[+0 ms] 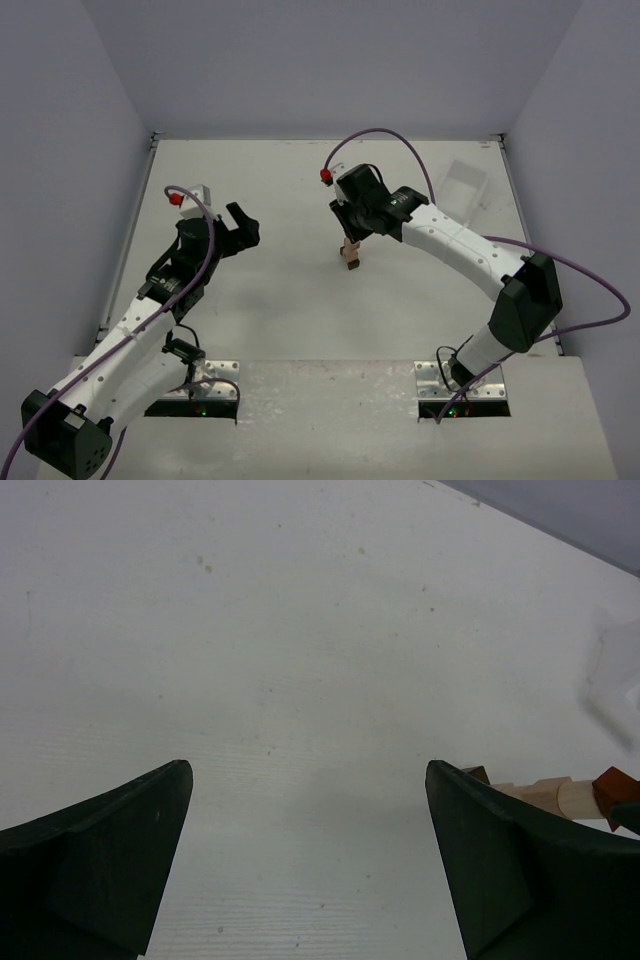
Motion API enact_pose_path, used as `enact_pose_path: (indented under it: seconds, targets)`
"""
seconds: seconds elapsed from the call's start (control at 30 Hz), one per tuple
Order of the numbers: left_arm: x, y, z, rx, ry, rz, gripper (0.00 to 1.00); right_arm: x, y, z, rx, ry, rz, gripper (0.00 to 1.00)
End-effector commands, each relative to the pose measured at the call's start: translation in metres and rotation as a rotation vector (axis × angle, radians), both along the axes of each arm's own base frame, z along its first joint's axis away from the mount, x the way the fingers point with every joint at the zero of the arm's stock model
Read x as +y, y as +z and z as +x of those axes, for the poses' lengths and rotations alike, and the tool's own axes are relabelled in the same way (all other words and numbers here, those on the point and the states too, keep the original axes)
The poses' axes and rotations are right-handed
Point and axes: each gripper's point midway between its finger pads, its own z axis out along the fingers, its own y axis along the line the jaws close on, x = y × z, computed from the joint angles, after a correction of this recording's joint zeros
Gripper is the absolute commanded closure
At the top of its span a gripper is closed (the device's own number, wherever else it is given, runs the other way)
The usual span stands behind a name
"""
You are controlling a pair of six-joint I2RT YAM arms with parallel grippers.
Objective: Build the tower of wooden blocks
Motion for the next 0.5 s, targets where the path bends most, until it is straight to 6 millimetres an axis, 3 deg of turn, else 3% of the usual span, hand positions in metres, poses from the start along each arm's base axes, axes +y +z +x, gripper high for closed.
enact_pose_path:
  seconds: [0.0, 0.4, 0.47]
  targets:
    - [0.0014, 0.0135, 0.0034, -0.052, 0.008, -0.018, 0.00, 0.0070, 0.0079, 0.0084, -0.037, -0.014, 0.018, 0.88]
    - [0.0012, 0.0144, 0.0037, -0.054, 0.008, -0.019, 0.00, 0.0077, 0.0066, 0.0079, -0.029, -0.018, 0.019, 0.83]
    - [0.0011, 0.0141, 0.0034, -0.053, 0.007, -0.020, 0.00, 0.0065, 0.0074, 0.0082, -0.030, -0.026, 0.020, 0.78]
